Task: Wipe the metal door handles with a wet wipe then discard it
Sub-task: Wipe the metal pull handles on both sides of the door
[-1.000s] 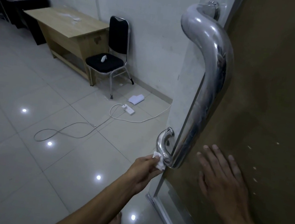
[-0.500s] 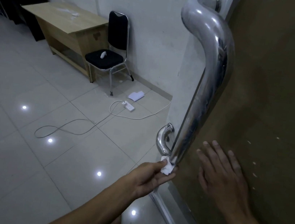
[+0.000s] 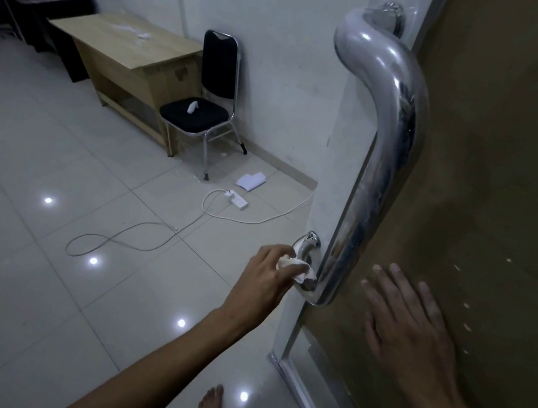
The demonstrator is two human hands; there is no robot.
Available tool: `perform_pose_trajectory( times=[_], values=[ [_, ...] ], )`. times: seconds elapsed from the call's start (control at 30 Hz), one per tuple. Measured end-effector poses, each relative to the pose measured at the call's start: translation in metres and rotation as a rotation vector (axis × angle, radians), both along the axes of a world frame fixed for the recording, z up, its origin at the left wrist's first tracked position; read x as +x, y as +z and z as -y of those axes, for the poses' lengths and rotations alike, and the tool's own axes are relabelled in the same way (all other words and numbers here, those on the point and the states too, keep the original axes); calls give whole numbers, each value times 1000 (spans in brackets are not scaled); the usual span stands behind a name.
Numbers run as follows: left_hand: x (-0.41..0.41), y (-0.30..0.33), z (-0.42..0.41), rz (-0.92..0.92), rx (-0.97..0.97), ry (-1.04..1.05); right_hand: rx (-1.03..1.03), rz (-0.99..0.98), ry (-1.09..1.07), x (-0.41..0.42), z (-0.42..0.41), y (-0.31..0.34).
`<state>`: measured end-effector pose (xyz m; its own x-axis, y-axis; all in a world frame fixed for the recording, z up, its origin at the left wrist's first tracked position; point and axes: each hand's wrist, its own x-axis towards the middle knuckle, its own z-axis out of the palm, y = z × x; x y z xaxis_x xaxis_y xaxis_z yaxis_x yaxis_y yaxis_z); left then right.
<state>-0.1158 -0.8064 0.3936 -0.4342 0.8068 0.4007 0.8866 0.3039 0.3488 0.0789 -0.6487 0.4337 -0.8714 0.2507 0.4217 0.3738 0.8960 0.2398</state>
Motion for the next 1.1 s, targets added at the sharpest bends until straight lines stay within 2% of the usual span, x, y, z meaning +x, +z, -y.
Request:
perform_pose_trajectory(
  times=[0.1,0.27,0.33,0.57,0.7,0.8,0.9,1.0,1.1],
  values=[
    [3,-2,2,16,9,-109,-5,-1,0,0,0,-1],
    [22,-11,6,277,-64,-166,-10,-10,4,-1,0,-1],
    [21,-11,7,253,-101,-165,-17,-20,2,-1,0,-1],
    [-6,-12,7,-9,-210,-103,-19,-26,7,-1,2,0],
    [-8,-12,3,17,-167,-94,-19,-22,1,0,3,2],
    [5,-16,7,143,-111,-179,-15,10,-7,1,1,1],
    [18,-11,10,345,-64,-226,-25,10,-9,1,1,0],
    [30,3,9,633,16,-282,-20,-10,-1,-1,1,0],
    [40,23,5,898,97,-233,-19,-11,1,-1,1,1]
  ],
)
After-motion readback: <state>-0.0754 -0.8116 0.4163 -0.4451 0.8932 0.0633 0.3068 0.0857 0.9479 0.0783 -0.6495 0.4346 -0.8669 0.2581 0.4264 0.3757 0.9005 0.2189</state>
